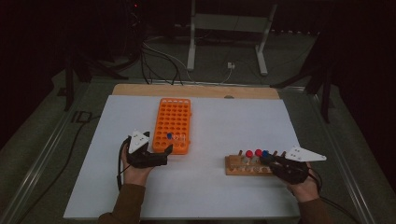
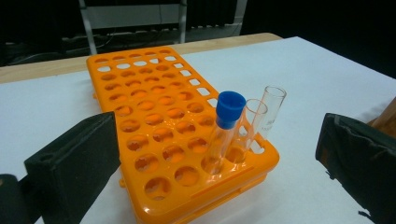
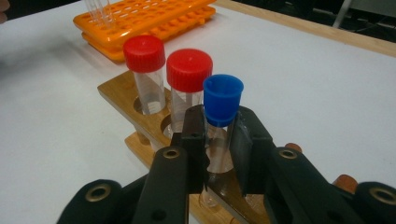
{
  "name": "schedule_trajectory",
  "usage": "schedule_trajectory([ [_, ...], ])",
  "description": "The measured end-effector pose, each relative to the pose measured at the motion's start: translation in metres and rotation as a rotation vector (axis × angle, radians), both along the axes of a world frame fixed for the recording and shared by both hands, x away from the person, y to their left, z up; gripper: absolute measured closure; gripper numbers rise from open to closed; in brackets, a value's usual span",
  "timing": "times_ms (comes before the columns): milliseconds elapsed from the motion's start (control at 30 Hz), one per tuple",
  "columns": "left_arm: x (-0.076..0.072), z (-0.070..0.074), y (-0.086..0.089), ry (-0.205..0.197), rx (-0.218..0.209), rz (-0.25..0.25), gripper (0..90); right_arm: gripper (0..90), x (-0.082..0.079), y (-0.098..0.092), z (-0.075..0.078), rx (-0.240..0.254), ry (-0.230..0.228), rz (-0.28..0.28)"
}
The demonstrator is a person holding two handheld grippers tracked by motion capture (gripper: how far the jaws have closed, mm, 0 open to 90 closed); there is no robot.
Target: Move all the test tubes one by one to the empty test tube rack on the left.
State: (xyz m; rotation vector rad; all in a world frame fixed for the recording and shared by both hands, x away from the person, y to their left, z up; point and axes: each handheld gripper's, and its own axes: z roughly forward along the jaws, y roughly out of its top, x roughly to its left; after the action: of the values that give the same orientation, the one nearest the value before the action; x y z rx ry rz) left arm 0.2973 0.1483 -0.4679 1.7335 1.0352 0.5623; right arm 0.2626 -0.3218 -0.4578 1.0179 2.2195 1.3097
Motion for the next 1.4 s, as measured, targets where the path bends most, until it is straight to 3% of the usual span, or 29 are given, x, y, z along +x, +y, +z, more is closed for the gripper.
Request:
schedule_trajectory([
  [667, 0.0, 0.002, -0.003, -0.005, 0.009, -0.014, 0.9, 76.4, -0.003, -0.012, 0.032, 0.072, -0.049, -0.024],
  [867, -0.001, 0.004, -0.006, -0.014, 0.008, -0.019, 1.1, 76.4, -0.001, -0.015, 0.046, 0.113, -0.073, -0.026],
  [1133, -0.004, 0.013, -0.011, -0.054, 0.008, -0.012, 1.2, 76.4, 0.007, -0.011, 0.063, 0.122, -0.112, -0.04],
  [1400, -0.006, 0.021, -0.022, -0.066, 0.011, -0.041, 1.1, 76.4, 0.02, 0.011, 0.067, 0.13, -0.109, -0.018],
])
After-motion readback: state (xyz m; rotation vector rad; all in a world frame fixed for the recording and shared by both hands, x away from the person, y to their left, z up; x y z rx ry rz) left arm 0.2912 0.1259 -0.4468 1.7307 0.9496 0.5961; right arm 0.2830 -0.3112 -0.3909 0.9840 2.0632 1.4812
